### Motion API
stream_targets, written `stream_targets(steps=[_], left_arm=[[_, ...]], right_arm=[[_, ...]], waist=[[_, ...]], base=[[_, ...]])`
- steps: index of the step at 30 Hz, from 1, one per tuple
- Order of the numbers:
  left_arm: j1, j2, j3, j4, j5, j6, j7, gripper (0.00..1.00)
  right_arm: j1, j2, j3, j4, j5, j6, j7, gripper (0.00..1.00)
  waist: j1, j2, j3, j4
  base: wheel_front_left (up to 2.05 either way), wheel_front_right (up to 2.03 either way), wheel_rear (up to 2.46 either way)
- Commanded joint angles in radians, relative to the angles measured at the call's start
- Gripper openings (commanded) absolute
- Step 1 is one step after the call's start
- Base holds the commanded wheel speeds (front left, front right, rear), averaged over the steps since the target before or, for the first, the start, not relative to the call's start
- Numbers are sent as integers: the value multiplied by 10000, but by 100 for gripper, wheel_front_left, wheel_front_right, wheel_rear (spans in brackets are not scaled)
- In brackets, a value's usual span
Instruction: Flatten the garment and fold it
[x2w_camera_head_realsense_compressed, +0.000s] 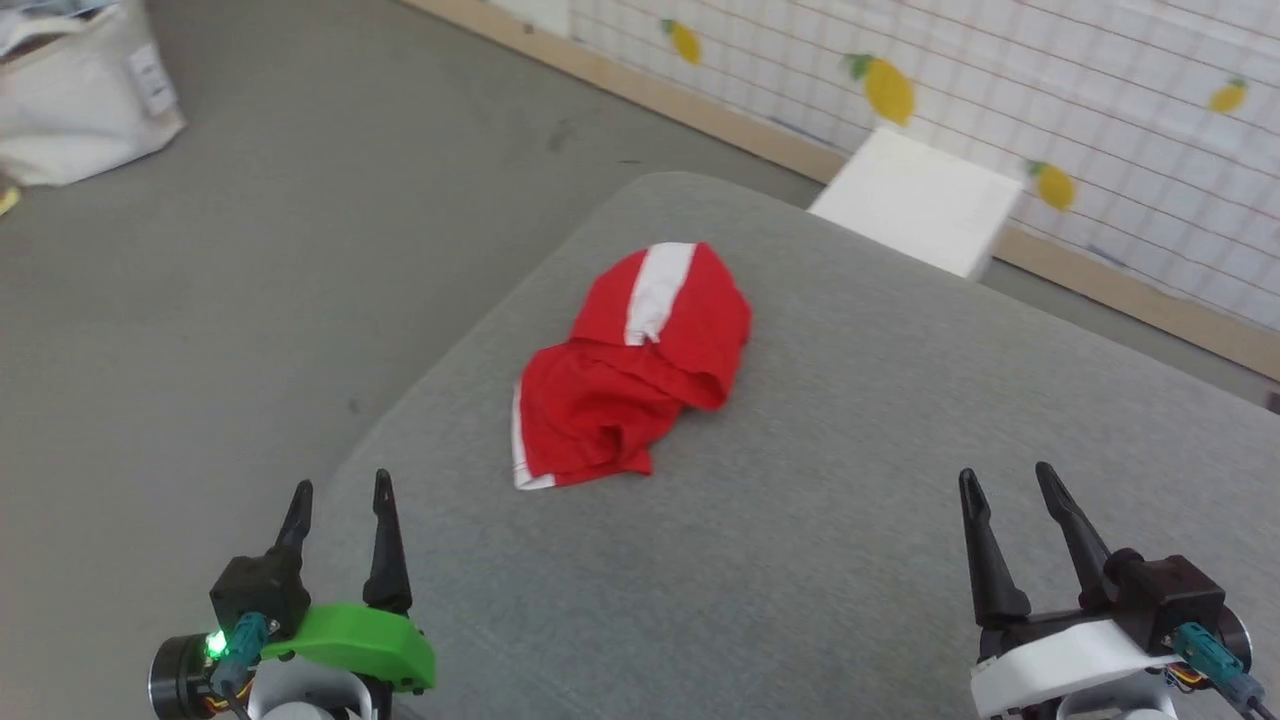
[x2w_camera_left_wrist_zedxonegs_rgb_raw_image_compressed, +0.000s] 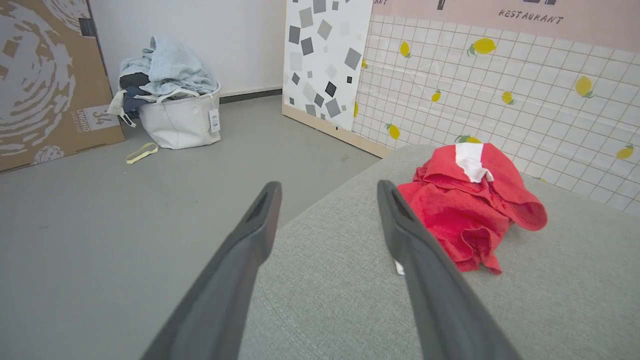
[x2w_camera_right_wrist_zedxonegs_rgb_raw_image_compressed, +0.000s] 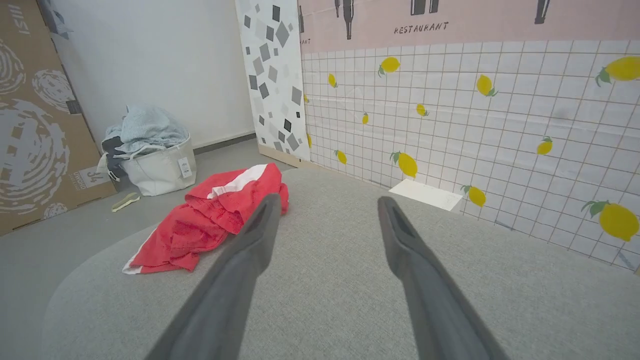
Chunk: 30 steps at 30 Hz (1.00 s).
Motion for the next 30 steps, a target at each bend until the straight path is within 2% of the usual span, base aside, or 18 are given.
stream_targets(steps=[1, 12, 17, 23, 30], left_arm=[[155, 70, 33, -64, -6, 68, -33, 100], [126, 62, 107, -165, -184, 236, -34, 100], [-258, -3, 212, -209, -542, 182, 33, 100], [-1813, 253, 173, -91, -961, -250, 808, 100], [-4173, 703, 588, 597, -1983, -635, 2580, 100]], right_arm=[[-155, 1, 4, 32, 69, -15, -56, 100], [-207, 1, -146, 15, 81, -15, -56, 100], [-244, 1, -275, -79, 67, -15, -56, 100], [-682, 1, -363, -372, -281, -15, -56, 100], [-1541, 1, -363, -688, -590, -15, 33, 100]], waist=[[0, 0, 2, 544], [0, 0, 153, 332], [0, 0, 453, 80], [0, 0, 1601, -741], [0, 0, 3584, -2310]], base=[[0, 0, 0], [0, 0, 0], [0, 0, 0], [0, 0, 0], [0, 0, 0]])
